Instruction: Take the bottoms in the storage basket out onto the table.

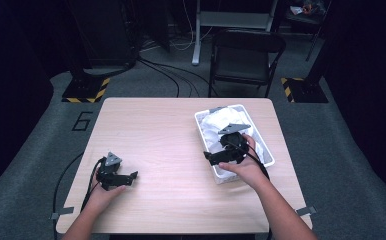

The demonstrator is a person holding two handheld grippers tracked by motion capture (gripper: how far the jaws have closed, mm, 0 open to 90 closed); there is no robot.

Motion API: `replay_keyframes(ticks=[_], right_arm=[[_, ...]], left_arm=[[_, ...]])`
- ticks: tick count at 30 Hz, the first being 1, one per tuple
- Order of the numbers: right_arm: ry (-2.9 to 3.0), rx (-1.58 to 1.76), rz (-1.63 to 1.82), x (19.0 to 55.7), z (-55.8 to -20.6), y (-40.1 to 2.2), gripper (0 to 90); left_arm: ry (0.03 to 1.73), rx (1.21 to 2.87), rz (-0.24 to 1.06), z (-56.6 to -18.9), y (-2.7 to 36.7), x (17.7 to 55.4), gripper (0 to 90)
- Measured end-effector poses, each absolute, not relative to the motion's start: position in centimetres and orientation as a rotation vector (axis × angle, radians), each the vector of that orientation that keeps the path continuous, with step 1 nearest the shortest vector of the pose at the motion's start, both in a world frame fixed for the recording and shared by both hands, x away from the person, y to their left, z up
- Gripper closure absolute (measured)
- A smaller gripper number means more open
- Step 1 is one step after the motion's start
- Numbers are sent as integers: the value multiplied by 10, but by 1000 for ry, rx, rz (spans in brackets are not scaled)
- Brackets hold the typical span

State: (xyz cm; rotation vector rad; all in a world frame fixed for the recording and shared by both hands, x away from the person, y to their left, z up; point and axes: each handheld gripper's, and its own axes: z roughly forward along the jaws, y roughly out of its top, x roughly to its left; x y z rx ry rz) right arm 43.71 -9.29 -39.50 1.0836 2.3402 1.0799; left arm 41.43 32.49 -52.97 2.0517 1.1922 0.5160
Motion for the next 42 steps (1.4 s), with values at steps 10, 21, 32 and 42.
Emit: replay_keyframes(ticks=[10, 21, 32, 42], right_arm=[[2269, 1160, 1032, 456, -390, -101, 0], [2202, 1214, 1023, 475, -387, -107, 0], [2155, 1254, 972, 492, -389, -109, 0], [2145, 1305, 940, 505, -403, -113, 0]], left_arm=[[1192, 2054, 514, -529, 325, 414, 109], [1194, 2050, 515, -530, 325, 414, 109], [1192, 2051, 517, -530, 325, 414, 109], [1192, 2051, 517, -530, 325, 414, 109]])
